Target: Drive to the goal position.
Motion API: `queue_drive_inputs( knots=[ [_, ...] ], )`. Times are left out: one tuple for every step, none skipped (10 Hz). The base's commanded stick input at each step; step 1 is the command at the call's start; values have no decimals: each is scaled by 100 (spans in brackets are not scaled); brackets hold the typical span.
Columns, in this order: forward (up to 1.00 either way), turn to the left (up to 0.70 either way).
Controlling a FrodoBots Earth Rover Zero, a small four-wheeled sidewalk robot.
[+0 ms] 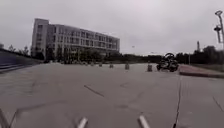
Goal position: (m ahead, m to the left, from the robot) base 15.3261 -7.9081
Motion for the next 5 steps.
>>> queue_drive_inputs(
  knots=[
    [70,0],
    [70,0],
    [70,0],
    [70,0],
    [70,0]
  ],
)
